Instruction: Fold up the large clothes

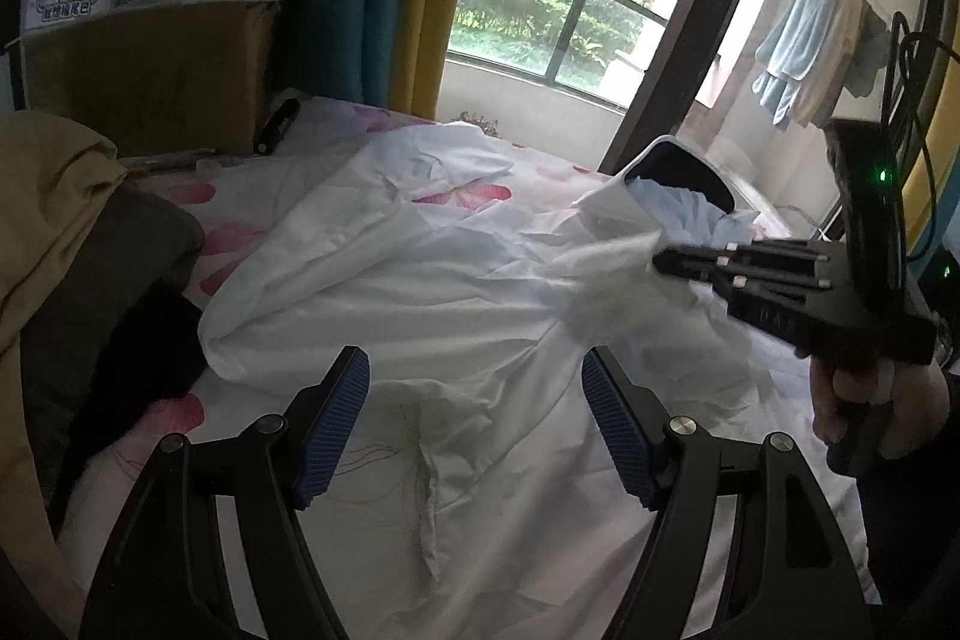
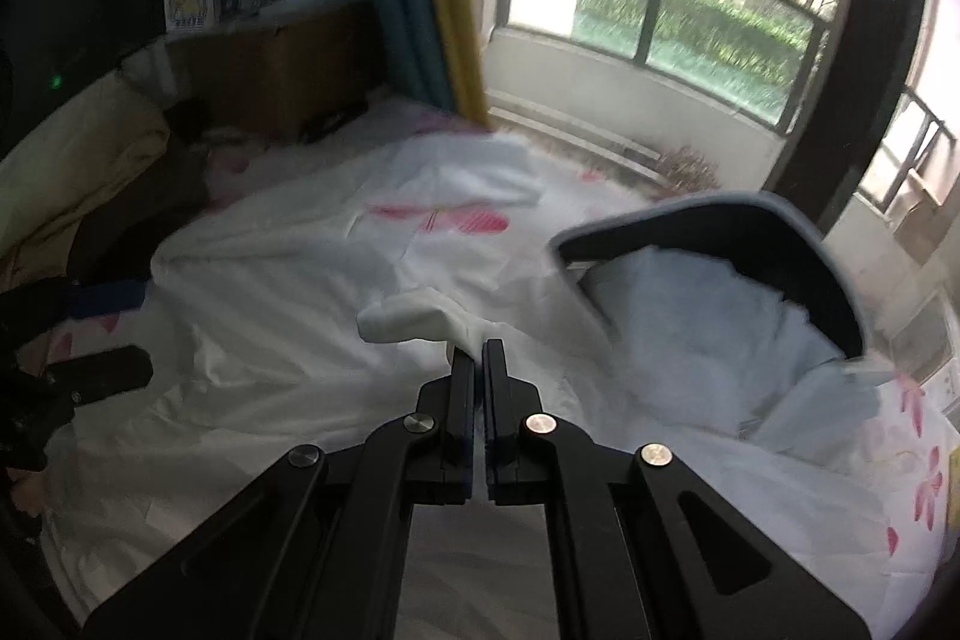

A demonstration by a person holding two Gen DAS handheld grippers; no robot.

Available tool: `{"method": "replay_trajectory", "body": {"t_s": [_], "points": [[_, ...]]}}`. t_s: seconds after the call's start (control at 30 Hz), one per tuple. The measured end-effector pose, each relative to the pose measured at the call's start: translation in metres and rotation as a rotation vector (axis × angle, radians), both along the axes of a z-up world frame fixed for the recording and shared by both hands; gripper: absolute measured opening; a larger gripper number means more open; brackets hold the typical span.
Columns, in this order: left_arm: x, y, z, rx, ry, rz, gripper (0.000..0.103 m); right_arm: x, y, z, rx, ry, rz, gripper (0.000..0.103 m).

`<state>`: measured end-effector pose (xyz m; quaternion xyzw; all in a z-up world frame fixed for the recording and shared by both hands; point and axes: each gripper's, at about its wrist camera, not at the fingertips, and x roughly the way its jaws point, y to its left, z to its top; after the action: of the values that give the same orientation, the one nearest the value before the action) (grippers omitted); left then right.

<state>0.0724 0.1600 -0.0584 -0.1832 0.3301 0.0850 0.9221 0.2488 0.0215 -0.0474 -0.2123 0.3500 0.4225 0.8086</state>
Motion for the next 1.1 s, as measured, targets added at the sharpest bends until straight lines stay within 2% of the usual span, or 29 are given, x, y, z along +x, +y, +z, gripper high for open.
{"method": "replay_trajectory", "body": {"t_s": [0.07, 0.13, 0.17, 0.2, 0.37, 0.53, 0.73, 0.87, 1.0, 1.1], "points": [[0.003, -0.002, -0.001, -0.001, 0.008, -0.003, 0.077, -0.002, 0.002, -0.007, -0.027, 0.031, 0.021, 0.006], [0.006, -0.006, -0.001, 0.001, 0.017, -0.012, 0.077, -0.007, -0.004, -0.013, -0.037, 0.063, 0.041, 0.020], [0.008, -0.008, -0.001, 0.003, 0.022, -0.017, 0.077, -0.009, -0.010, -0.014, -0.037, 0.070, 0.046, 0.034], [0.010, -0.012, -0.001, 0.004, 0.027, -0.022, 0.077, -0.010, -0.015, -0.013, -0.037, 0.072, 0.046, 0.044], [0.019, -0.028, 0.001, 0.019, 0.047, -0.044, 0.077, -0.006, -0.066, 0.001, -0.011, 0.038, -0.010, 0.044], [0.032, -0.048, 0.000, 0.038, 0.079, -0.065, 0.077, 0.024, -0.142, 0.007, -0.016, -0.012, -0.162, 0.044], [0.049, -0.073, -0.003, 0.049, 0.111, -0.084, 0.077, 0.070, -0.233, 0.003, -0.016, -0.024, -0.348, 0.044], [0.061, -0.087, -0.007, 0.060, 0.133, -0.092, 0.077, 0.092, -0.275, 0.005, -0.020, -0.066, -0.442, 0.044], [0.074, -0.097, -0.012, 0.068, 0.165, -0.097, 0.077, 0.115, -0.300, -0.005, -0.033, -0.061, -0.471, 0.044], [0.081, -0.101, -0.012, 0.075, 0.169, -0.107, 0.077, 0.134, -0.313, -0.025, -0.061, 0.024, -0.463, 0.044]]}}
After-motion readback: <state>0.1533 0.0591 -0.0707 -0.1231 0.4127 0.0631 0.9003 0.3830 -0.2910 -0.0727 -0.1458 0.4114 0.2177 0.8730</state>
